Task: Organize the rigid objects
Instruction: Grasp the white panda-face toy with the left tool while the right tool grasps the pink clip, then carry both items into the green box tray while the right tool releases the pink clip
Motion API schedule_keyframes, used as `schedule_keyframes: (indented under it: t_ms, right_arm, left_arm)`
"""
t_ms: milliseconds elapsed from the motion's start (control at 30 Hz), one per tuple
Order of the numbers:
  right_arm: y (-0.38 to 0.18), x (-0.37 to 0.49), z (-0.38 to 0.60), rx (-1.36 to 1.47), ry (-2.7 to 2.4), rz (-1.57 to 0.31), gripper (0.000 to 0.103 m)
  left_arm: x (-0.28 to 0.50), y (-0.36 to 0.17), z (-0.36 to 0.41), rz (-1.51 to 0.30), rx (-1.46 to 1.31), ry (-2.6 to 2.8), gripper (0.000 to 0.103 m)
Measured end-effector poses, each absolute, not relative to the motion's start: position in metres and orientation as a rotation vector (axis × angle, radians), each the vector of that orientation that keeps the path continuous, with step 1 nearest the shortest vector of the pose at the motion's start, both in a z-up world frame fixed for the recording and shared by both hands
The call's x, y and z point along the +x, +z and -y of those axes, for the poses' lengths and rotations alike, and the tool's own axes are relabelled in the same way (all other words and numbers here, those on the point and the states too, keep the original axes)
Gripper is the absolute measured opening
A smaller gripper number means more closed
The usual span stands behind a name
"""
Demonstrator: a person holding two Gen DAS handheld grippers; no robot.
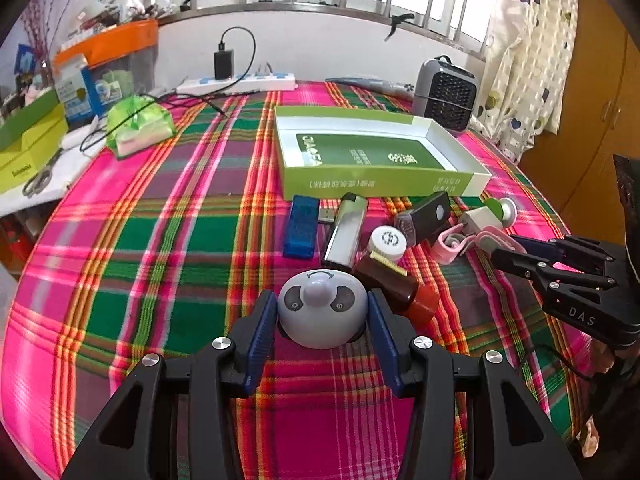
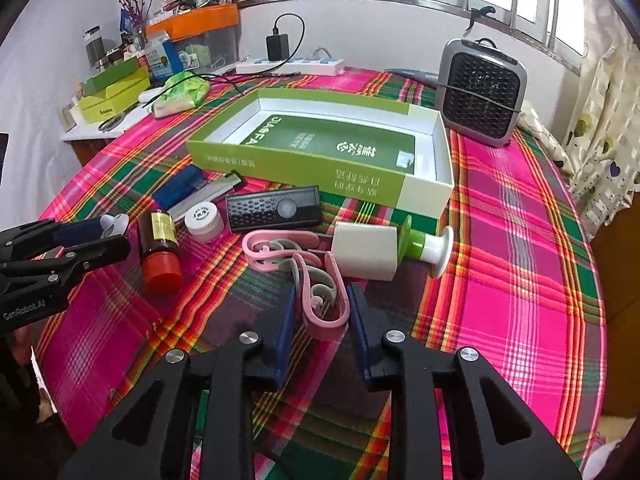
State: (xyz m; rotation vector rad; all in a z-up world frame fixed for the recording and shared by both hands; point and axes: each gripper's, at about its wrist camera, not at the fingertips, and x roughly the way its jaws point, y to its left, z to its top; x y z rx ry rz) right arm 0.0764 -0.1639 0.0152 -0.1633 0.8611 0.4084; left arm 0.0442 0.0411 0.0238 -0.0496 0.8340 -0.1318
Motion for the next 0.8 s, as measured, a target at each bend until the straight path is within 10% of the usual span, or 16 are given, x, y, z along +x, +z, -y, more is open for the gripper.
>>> schedule_keyframes:
  t_ms: [800]
  right_arm:
    - [0.062, 0.141, 0.163, -0.127, 0.365, -0.782, 0.027]
  left_arm:
    - [0.132, 0.061, -0.037, -0.786, -0.016, -0.161, 0.045]
